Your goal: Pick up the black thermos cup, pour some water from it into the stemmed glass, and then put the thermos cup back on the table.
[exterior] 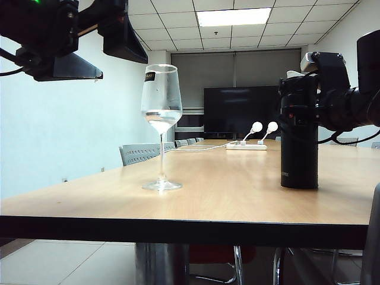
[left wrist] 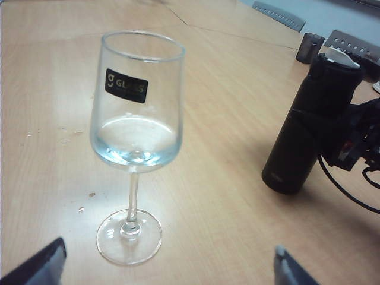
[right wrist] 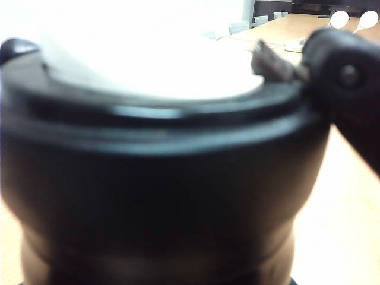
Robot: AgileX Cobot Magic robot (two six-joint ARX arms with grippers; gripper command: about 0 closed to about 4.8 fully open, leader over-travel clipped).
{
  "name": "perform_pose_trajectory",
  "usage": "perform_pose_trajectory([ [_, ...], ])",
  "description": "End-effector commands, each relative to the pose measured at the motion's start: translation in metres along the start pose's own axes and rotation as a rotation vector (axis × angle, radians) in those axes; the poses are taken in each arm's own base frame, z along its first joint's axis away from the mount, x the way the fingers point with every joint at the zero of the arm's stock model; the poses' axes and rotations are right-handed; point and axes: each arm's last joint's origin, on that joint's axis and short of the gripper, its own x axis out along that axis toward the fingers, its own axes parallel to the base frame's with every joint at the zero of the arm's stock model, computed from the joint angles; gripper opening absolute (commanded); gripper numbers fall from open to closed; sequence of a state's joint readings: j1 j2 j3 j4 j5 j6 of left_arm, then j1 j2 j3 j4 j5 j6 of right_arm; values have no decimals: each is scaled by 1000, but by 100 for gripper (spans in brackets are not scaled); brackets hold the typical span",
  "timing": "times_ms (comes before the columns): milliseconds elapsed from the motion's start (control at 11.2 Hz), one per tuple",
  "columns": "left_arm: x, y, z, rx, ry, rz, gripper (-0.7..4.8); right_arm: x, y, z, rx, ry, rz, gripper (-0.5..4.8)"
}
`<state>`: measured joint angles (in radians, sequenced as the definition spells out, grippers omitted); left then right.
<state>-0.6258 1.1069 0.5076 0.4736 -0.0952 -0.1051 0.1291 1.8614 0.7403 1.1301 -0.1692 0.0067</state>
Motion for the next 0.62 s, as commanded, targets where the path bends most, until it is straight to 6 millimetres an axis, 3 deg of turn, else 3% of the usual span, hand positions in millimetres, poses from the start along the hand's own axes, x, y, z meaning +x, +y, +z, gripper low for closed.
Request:
perform_pose_trajectory([
  [89,0,1,3,75,-16,48,458,-3,1,20,-18,-63,15,184],
  [444,0,1,8,75,-34,68,458,-13,3,53,-25,-100,17,184],
  [533,1,1,13,74,-48,68,458,-20,10,74,-39,-162,74,184],
  [622,1,1,15,73,-52,67,458,-21,13,81,-38,-165,83,184],
])
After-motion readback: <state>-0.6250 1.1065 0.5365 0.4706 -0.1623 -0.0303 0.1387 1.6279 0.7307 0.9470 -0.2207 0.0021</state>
